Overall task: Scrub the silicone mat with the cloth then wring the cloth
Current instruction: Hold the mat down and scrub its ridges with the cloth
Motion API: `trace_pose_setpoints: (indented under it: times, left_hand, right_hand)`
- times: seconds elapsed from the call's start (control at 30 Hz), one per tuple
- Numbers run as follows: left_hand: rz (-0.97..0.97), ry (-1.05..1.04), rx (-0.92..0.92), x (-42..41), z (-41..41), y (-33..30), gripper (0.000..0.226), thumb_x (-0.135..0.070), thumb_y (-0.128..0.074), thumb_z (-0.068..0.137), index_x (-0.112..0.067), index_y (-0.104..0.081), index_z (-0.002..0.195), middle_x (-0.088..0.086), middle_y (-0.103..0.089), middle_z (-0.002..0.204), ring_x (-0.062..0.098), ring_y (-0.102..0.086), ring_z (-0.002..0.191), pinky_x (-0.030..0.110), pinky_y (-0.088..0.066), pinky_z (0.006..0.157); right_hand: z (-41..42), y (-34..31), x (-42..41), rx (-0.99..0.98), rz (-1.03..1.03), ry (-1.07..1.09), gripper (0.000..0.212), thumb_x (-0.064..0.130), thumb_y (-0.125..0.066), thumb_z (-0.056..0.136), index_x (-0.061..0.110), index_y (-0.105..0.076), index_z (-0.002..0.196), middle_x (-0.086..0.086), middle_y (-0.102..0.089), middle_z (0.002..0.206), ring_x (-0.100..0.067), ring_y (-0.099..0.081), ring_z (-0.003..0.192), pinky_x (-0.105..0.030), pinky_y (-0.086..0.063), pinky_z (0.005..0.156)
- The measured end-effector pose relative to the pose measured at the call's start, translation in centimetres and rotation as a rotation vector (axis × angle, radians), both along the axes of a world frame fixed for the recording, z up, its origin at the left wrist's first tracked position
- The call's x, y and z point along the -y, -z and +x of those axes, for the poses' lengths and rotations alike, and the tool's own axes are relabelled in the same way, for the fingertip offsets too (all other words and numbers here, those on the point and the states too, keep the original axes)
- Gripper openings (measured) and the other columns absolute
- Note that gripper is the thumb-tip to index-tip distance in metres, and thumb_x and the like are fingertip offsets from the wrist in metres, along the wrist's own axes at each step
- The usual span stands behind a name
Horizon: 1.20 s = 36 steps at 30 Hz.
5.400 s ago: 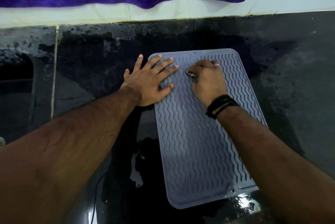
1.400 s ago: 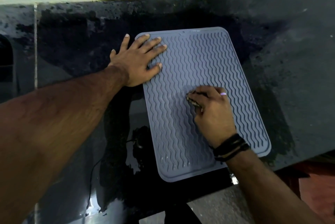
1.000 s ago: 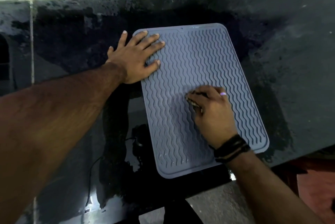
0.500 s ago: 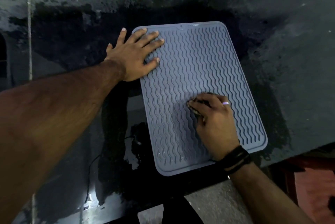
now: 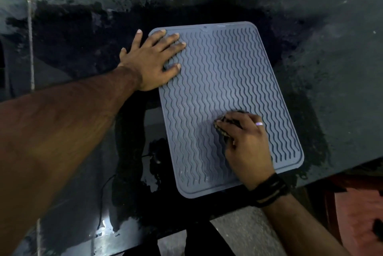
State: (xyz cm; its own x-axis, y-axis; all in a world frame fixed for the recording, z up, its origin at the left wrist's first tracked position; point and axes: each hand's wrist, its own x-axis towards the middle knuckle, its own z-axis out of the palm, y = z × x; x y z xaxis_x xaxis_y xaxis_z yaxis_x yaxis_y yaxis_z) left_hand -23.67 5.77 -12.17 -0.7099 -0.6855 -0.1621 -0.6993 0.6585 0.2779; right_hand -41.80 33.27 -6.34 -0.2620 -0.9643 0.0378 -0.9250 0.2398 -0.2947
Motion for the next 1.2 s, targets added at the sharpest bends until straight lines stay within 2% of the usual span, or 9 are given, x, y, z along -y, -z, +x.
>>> trace_pose_setpoints:
  times: [0.2,0.4,0.53,0.63,0.87,1.07,1.2]
  left_hand:
    - [0.012,-0.004,0.005,0.0,-0.1,-0.3,0.079,-0.087,-0.011,0.093,-0.060,-0.003,0.166,-0.028,0.002,0.178,0.006,0.006,0.165,0.084,-0.006,0.122]
    - [0.015,0.003,0.015,-0.1,-0.1,-0.4,0.080,-0.087,-0.010,0.092,-0.059,-0.003,0.166,-0.028,0.003,0.179,0.007,0.006,0.166,0.084,-0.006,0.122]
    - [0.012,0.000,0.020,-0.1,0.0,-0.5,0.080,-0.086,-0.010,0.092,-0.059,-0.003,0.166,-0.027,0.003,0.179,0.009,0.006,0.166,0.085,-0.008,0.121]
    - [0.020,-0.002,0.024,-0.1,0.0,-0.4,0.079,-0.087,-0.011,0.092,-0.060,-0.003,0.166,-0.028,0.004,0.179,0.010,0.008,0.167,0.086,-0.008,0.120]
    - [0.023,-0.013,0.026,-0.2,0.0,-0.7,0.079,-0.087,-0.012,0.092,-0.061,-0.003,0.166,-0.030,0.006,0.178,0.008,0.008,0.166,0.087,-0.008,0.119]
    - [0.032,-0.004,0.016,-0.2,0.1,-0.7,0.080,-0.088,-0.012,0.091,-0.061,-0.003,0.166,-0.030,0.005,0.178,0.007,0.007,0.166,0.088,-0.007,0.119]
    - [0.029,-0.002,0.016,-0.2,0.1,-0.8,0.079,-0.087,-0.013,0.092,-0.061,-0.003,0.166,-0.029,0.004,0.179,0.009,0.006,0.166,0.088,-0.008,0.118]
  right_hand:
    - [0.4,-0.1,2.1,0.020,0.005,0.032,0.035,0.003,-0.063,0.076,0.015,-0.074,0.106,-0.007,-0.064,0.118,-0.036,-0.050,0.113,-0.042,-0.049,0.090]
    - [0.5,0.0,-1.5,0.000,-0.020,0.009,0.038,0.008,-0.053,0.076,0.017,-0.075,0.105,-0.005,-0.065,0.117,-0.036,-0.052,0.112,-0.042,-0.050,0.090]
    - [0.4,-0.1,0.3,0.021,-0.011,0.045,0.036,0.001,-0.062,0.075,0.017,-0.076,0.104,-0.006,-0.066,0.116,-0.036,-0.052,0.111,-0.040,-0.050,0.089]
    - [0.7,-0.2,1.6,0.039,0.011,0.062,0.037,-0.001,-0.062,0.076,0.017,-0.075,0.106,-0.006,-0.065,0.118,-0.035,-0.049,0.113,-0.039,-0.047,0.091]
    - [0.5,-0.4,-3.1,0.050,0.006,0.020,0.037,-0.003,-0.067,0.073,0.015,-0.076,0.103,-0.004,-0.066,0.116,-0.034,-0.052,0.112,-0.044,-0.052,0.089]
    - [0.8,-0.5,-0.4,0.056,0.031,0.053,0.035,-0.003,-0.065,0.076,0.014,-0.076,0.104,-0.006,-0.066,0.117,-0.037,-0.051,0.113,-0.041,-0.050,0.090]
    - [0.5,-0.6,-2.9,0.050,0.025,0.003,0.036,-0.004,-0.067,0.073,0.013,-0.076,0.103,-0.007,-0.066,0.115,-0.036,-0.053,0.111,-0.044,-0.050,0.091]
